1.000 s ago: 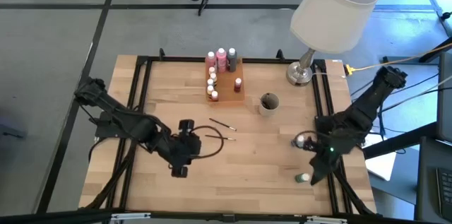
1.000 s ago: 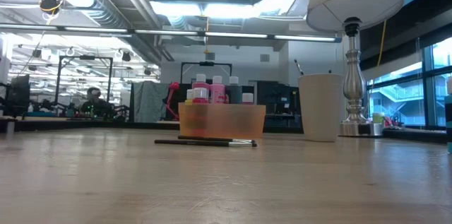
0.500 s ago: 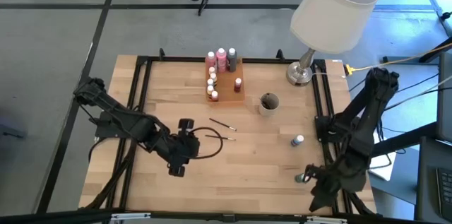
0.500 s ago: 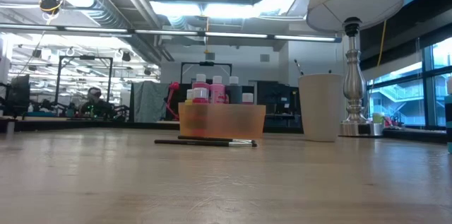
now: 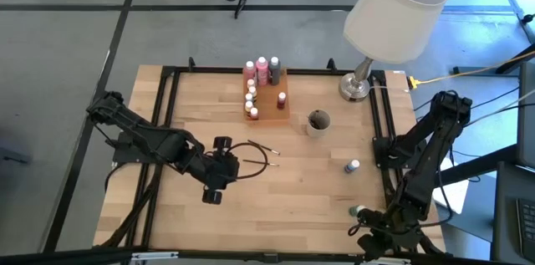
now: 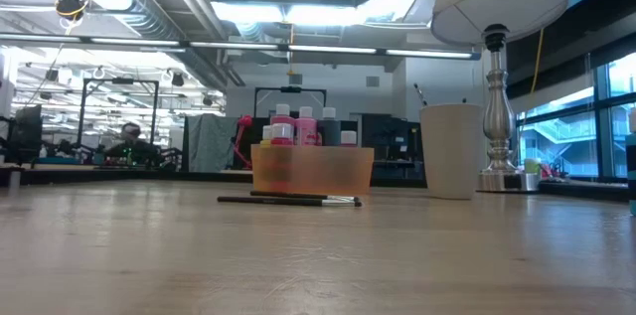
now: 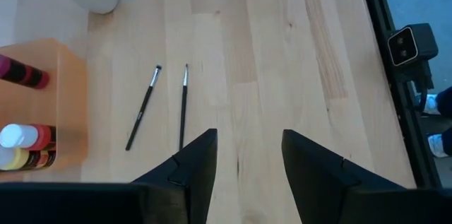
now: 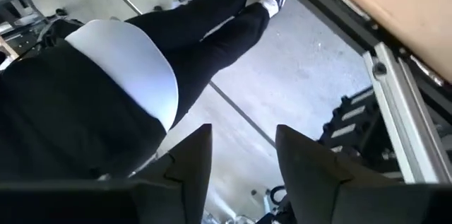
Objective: Pick & Place Paint Supplies
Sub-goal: Put the green paint bottle into the orange bin
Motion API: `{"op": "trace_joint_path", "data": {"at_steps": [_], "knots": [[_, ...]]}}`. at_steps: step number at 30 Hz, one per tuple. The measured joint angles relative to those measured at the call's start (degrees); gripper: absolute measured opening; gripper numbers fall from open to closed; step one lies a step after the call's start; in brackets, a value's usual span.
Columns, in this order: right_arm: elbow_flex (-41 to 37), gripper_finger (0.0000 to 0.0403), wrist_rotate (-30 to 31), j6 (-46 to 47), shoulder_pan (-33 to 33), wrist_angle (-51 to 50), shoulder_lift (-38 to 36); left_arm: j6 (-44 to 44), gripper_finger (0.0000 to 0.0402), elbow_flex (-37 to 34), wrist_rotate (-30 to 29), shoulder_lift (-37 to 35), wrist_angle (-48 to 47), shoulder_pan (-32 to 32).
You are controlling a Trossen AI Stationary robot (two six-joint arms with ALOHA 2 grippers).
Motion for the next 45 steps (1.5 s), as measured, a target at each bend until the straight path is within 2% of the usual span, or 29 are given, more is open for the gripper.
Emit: {"op": "trace_joint_path", "data": {"at_steps": [9, 16, 19, 29, 33, 39, 45], "knots": [[0.02, 0.0243, -1.63, 2.07, 0.0, -0.13, -0.03, -0.04, 0.0155, 0.0, -0.25, 0.0, 0.42, 0.0], [0.01, 0.0295, 0.27, -1.29, -0.06, -3.99, -0.03, -1.04, 0.0159, 0.0, -0.28, 0.02, 0.42, 0.0], [0.0, 0.0297, 0.38, -2.52, -0.07, -5.8, -0.03, -1.21, 0.0159, 0.0, -0.29, 0.02, 0.42, 0.0], [0.01, 0.0297, 7.8, -6.6, 0.08, -6.18, -0.06, -2.2, 0.016, 0.0, -3.0, 0.02, 0.42, 0.0], [0.01, 0.0297, 7.55, -5.74, 0.93, -7.46, -0.06, -2.23, 0.016, 0.0, -3.5, 0.04, 0.42, 0.0], [0.0, 0.0297, 1.31, -0.21, 1.44, -13.46, -0.06, -2.66, 0.0161, 0.0, -4.66, 0.07, 0.44, 0.23], [0.0, 0.0297, 1.16, 0.33, 0.86, -17.1, -0.06, -3.73, 0.0161, 0.0, -6.19, 0.07, 0.45, 0.26]]}}
